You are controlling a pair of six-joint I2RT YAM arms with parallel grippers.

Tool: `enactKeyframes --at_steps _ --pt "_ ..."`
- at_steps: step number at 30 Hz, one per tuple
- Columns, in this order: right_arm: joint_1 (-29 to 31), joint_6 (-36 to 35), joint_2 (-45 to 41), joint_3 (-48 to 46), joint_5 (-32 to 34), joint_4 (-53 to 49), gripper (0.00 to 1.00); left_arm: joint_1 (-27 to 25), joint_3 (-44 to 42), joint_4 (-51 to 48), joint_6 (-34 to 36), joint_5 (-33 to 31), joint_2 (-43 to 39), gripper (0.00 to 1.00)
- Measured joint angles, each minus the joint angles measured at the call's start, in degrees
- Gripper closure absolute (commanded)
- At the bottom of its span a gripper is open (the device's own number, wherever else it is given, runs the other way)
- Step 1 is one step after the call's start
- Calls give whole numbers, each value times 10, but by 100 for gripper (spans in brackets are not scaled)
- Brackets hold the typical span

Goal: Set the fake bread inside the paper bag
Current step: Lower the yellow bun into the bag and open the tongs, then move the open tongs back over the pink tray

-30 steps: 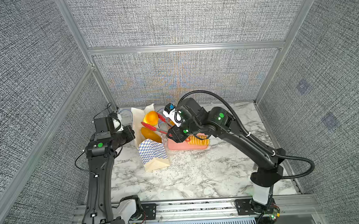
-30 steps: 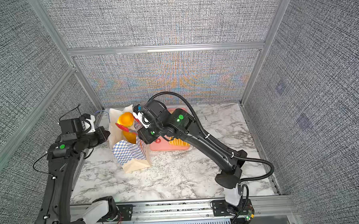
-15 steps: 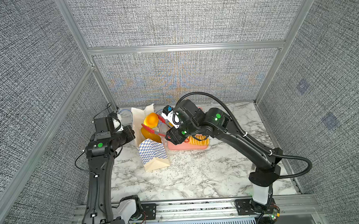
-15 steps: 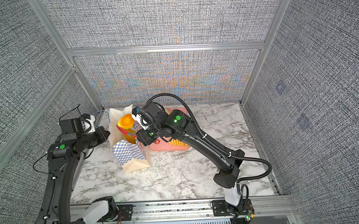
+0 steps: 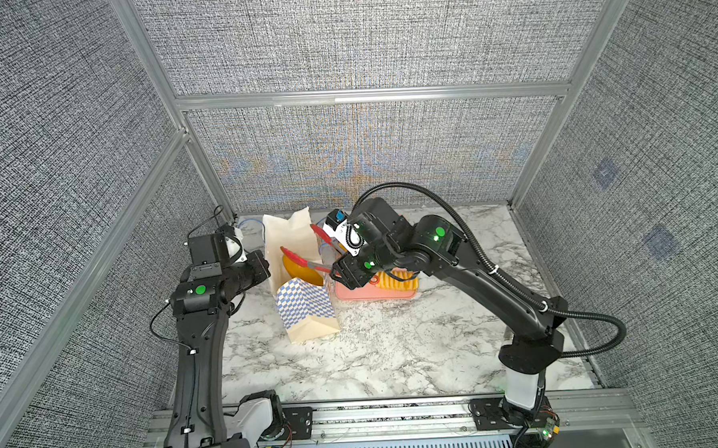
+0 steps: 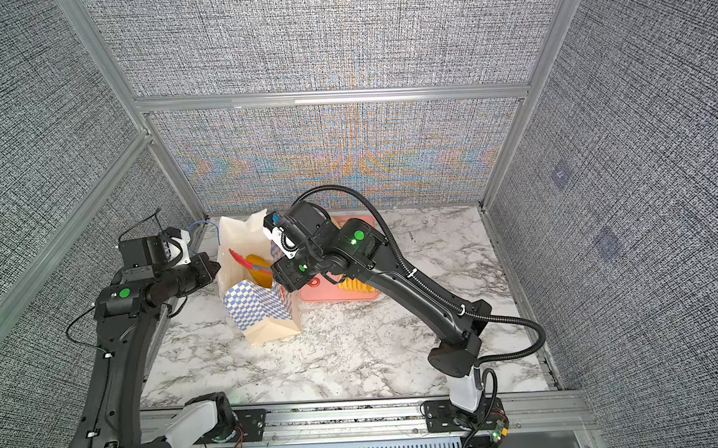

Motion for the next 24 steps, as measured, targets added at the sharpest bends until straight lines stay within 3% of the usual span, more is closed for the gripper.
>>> enactKeyframes --at_steps 13,24 --pt "-8 -7 -64 -35 51 7 36 0 0 1 0 0 2 100" --pt "-99 7 -170 -164 53 51 37 0 0 1 0 0 2 100"
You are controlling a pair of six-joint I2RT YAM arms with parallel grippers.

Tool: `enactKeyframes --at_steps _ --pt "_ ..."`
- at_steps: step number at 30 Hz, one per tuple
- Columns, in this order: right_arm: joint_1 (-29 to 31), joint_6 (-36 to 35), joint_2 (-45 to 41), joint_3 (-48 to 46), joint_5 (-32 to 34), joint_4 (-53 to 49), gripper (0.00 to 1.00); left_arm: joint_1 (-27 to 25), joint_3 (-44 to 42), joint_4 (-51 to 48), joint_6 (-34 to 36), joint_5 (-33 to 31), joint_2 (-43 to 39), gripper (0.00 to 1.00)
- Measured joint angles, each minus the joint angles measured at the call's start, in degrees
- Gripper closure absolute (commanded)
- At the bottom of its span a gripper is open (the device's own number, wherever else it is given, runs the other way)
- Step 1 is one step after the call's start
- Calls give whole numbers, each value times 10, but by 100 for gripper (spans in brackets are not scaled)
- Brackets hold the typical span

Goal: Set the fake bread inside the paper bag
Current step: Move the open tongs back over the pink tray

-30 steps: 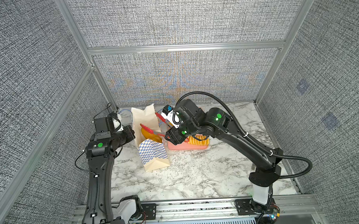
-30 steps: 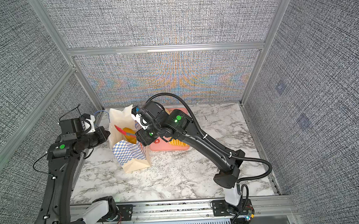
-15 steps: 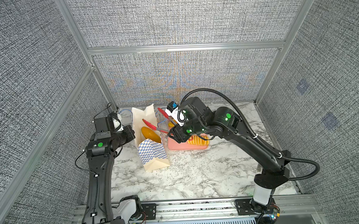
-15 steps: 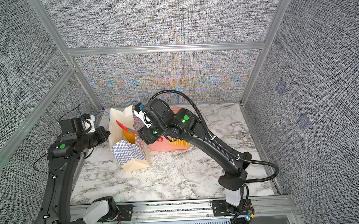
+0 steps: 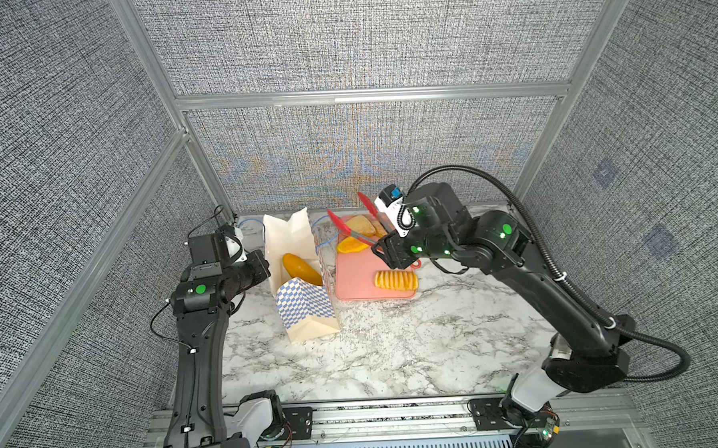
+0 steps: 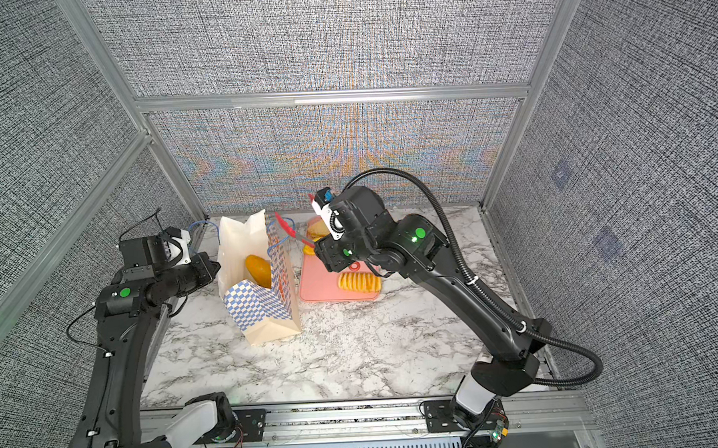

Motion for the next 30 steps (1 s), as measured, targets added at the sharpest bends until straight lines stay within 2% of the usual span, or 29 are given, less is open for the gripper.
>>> enactKeyframes --at_steps 6,14,23,30 --pt "-98 44 -37 -94 -82 48 39 0 0 0 0 0 0 100" --pt "-198 117 -37 -199 -206 126 41 0 0 0 0 2 1 100" --pt "-250 193 12 -266 -297 226 42 0 0 0 0 1 1 100" --pt "-268 249 67 -288 -331 297 43 0 0 1 0 2 0 100"
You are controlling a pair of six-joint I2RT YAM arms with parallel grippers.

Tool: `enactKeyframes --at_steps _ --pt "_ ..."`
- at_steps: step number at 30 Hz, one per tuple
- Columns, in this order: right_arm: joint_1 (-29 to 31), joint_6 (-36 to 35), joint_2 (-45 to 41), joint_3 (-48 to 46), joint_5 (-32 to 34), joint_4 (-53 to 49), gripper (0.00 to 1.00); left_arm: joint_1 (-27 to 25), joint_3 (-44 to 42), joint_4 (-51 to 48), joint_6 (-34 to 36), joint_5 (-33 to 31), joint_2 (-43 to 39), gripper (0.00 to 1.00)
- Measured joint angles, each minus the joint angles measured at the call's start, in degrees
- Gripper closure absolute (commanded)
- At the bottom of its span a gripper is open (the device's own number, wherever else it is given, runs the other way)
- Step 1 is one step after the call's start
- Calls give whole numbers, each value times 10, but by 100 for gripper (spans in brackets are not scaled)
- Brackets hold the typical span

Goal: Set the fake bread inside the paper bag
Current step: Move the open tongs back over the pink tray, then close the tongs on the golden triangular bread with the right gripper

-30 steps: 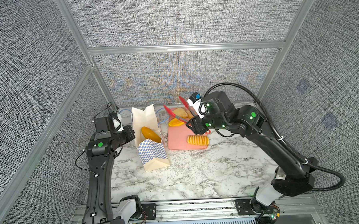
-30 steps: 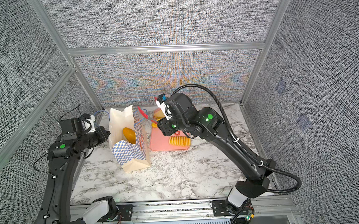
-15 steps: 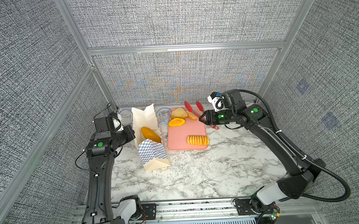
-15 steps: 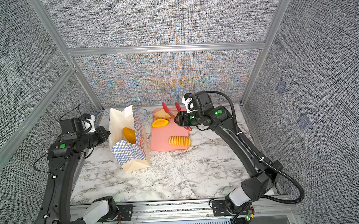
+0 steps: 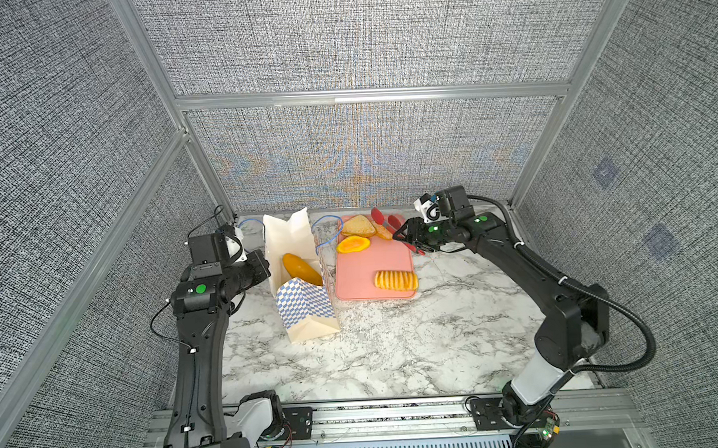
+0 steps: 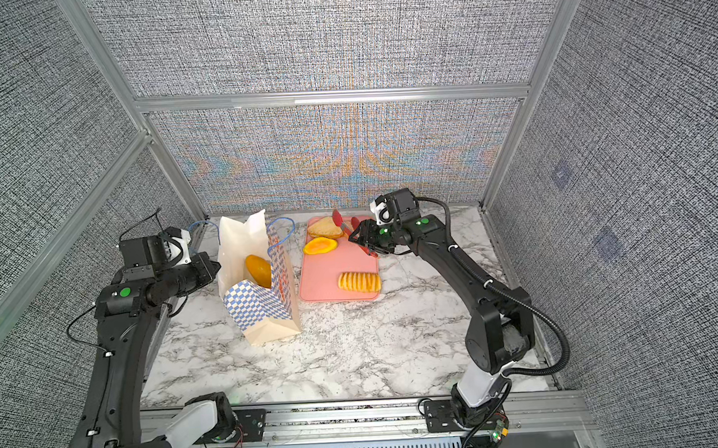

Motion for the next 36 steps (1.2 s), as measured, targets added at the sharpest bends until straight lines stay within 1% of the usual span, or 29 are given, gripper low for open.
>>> enactKeyframes --at_steps 6,15,36 --pt "-4 33 42 -5 -14 41 44 0 -1 2 0 0 0 100" --pt "-4 68 93 -5 -34 74 45 0 -3 4 0 0 0 100" --pt "-4 114 148 -8 -45 126 48 0 -8 11 2 0 1 100"
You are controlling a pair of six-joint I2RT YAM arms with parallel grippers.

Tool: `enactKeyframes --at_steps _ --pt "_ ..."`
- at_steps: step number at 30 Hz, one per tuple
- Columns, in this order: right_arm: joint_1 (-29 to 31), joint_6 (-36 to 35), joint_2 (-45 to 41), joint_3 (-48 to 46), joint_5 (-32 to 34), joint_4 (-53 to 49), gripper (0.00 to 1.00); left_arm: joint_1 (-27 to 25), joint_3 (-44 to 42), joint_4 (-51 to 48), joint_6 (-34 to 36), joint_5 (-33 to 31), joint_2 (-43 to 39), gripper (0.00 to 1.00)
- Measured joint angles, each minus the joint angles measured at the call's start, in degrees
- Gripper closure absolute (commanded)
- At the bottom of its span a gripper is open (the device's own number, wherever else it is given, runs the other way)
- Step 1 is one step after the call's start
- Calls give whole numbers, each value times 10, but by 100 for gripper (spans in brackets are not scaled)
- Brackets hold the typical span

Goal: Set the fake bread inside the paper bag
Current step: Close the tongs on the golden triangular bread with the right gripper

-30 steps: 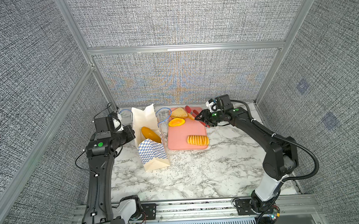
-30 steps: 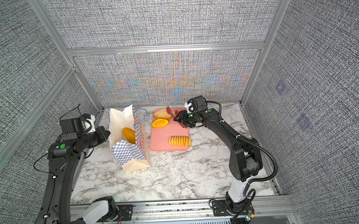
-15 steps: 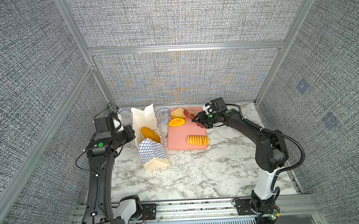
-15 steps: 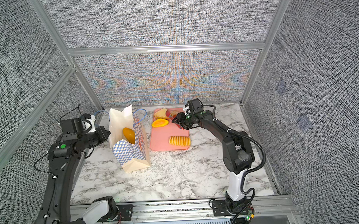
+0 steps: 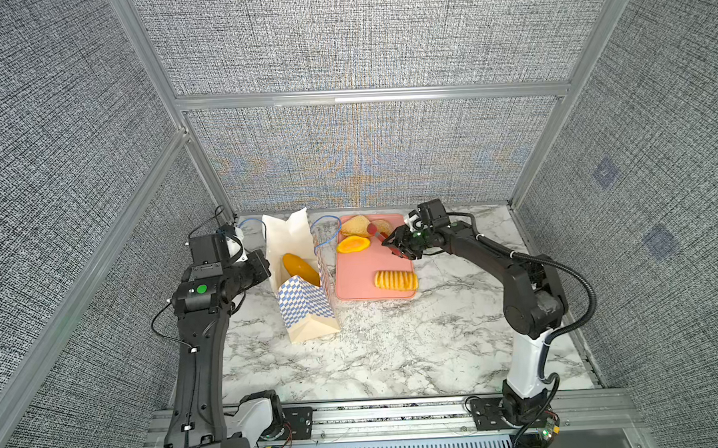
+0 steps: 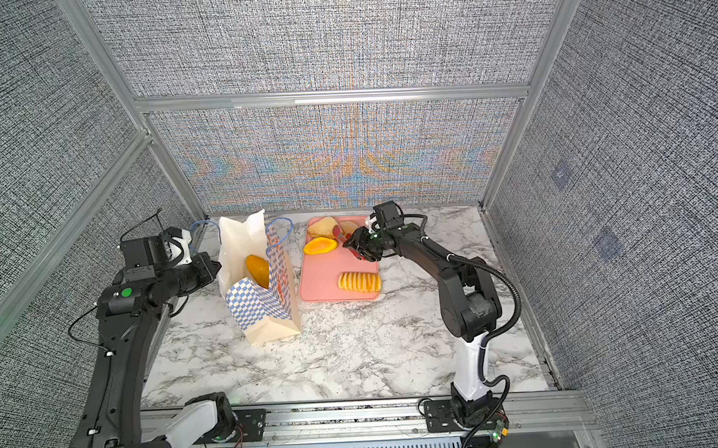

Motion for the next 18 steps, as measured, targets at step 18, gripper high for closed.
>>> enactKeyframes --at_steps 18 --pt "0 35 51 25 -20 43 50 0 -2 8 3 0 3 100"
